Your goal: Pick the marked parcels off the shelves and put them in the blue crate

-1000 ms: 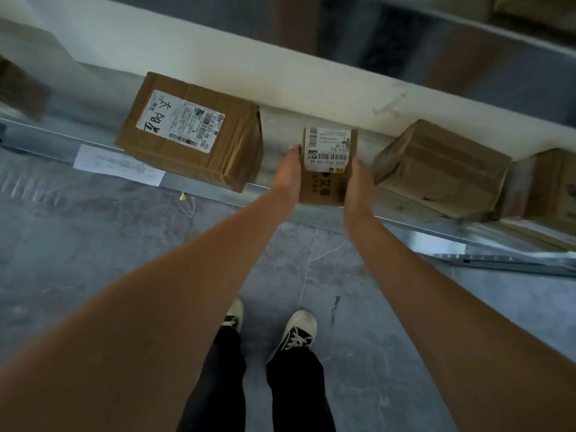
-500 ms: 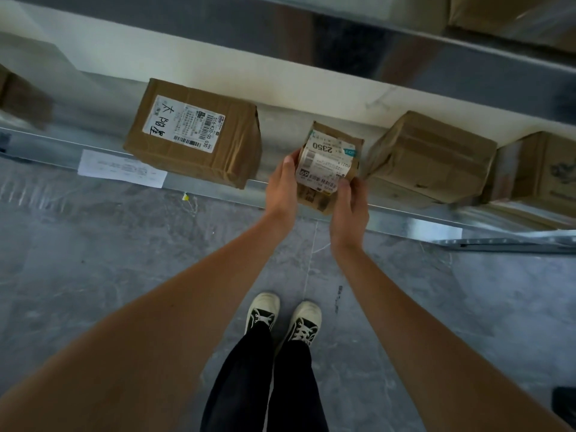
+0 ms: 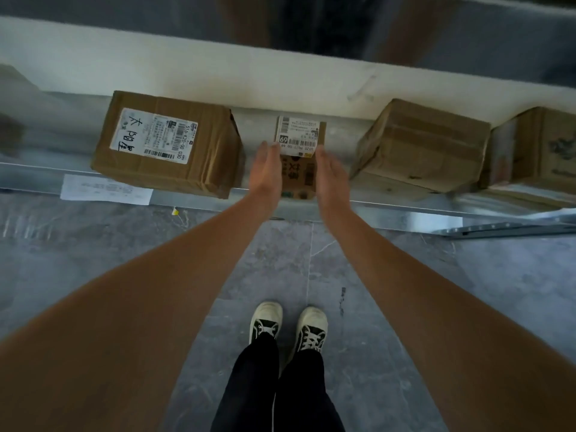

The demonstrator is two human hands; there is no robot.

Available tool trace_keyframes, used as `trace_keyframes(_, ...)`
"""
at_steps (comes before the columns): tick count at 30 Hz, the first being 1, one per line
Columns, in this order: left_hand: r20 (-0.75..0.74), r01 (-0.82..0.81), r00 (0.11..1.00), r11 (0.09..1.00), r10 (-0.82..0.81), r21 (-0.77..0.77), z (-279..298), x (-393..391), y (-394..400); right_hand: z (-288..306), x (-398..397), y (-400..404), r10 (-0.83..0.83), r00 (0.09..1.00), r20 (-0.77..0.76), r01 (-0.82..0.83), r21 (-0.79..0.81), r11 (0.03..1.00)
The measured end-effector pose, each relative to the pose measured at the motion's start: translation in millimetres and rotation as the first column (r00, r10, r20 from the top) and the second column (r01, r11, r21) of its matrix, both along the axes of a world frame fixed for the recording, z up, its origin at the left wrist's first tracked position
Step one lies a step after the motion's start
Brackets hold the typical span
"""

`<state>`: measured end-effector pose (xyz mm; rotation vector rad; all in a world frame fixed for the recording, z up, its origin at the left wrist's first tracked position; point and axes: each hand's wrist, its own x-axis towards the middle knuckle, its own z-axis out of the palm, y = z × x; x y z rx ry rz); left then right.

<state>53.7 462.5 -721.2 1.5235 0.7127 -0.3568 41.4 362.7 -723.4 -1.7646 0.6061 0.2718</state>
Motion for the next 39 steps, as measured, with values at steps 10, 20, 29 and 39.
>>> trace_keyframes(10,0.421,0.145,0.834,0.878,-0.356,0.456,47.0,7.2,-109.1,30.3,-13.4,-153.5,-0.048,0.942,0.331,0.219,-0.504,0.836)
trace_keyframes(20,0.002,-0.029,1.000,0.999,0.029,-0.029,-3.0,29.8,-185.1,3.8,15.3,-267.0,-0.118,0.978,-0.170,0.113,-0.041,0.993)
trace_keyframes(29,-0.029,-0.264,0.964,0.964,0.264,-0.019,24.1,-8.9,-204.2,30.6,-5.9,-273.6,-0.162,0.980,-0.115,0.169,0.052,0.984)
trace_keyframes(39,-0.062,-0.206,0.977,0.978,0.206,-0.005,50.3,-19.4,-196.8,47.5,-23.7,-295.7,-0.252,0.944,-0.215,0.287,0.150,0.946)
